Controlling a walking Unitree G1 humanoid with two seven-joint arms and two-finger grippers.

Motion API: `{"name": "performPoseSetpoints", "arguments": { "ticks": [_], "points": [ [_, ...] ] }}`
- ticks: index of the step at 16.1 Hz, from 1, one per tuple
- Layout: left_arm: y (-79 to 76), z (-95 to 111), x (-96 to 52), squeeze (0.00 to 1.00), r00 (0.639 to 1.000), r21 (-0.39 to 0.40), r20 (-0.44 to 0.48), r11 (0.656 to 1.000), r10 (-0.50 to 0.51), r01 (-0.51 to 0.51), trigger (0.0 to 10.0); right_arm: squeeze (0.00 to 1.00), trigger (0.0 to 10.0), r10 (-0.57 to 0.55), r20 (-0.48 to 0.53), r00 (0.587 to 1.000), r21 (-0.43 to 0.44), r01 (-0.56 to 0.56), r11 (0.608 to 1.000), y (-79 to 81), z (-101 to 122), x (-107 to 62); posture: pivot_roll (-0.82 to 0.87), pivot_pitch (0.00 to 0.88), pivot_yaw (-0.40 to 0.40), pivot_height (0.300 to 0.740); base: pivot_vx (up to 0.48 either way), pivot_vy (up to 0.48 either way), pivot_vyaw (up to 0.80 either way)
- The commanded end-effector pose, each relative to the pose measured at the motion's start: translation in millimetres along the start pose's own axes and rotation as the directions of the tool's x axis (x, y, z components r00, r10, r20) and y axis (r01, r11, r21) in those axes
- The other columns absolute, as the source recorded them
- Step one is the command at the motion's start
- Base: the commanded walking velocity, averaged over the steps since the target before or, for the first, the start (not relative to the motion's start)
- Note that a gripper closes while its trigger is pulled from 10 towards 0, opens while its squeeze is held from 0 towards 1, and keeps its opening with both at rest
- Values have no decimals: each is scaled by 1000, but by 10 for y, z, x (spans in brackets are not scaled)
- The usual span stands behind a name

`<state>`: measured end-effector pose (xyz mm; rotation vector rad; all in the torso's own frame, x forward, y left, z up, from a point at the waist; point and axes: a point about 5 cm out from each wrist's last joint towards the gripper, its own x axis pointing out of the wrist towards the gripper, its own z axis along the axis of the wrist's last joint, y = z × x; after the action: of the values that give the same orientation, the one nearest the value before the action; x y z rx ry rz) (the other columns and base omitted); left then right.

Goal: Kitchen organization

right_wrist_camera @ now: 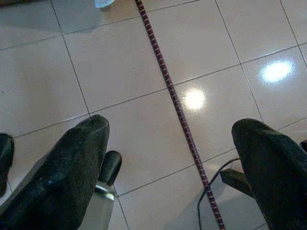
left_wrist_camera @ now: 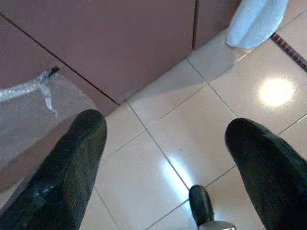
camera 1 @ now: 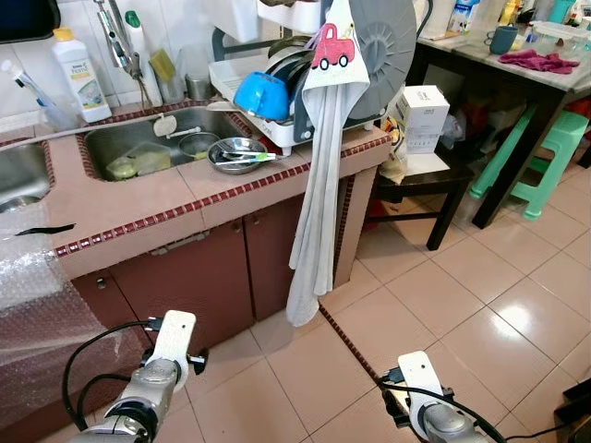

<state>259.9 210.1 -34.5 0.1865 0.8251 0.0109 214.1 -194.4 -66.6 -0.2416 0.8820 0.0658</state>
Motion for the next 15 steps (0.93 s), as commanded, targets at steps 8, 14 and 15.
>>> {"name": "performPoseSetpoints", "arguments": {
  "ticks": [8, 14, 15],
  "points": [
    [-179, 60, 16, 0, 999, -15, 12, 999, -37, 37, 10000, 0, 10000, -57, 22, 998, 224, 51, 973, -110, 103, 13, 14, 0, 23, 740, 0, 0, 0],
    [-185, 38, 16, 0, 999, -48, -8, 998, -43, 42, 10000, 0, 10000, -80, 4, 997, 220, 77, 972, -206, 40, -5, 24, 0, 3, 740, 0, 0, 0],
    [-189, 35, 16, 0, 999, -54, -9, 998, -45, 44, 10000, 0, 10000, -85, 3, 996, 226, 82, 971, -211, 40, -5, 24, 0, 3, 740, 0, 0, 0]
  ]
}}
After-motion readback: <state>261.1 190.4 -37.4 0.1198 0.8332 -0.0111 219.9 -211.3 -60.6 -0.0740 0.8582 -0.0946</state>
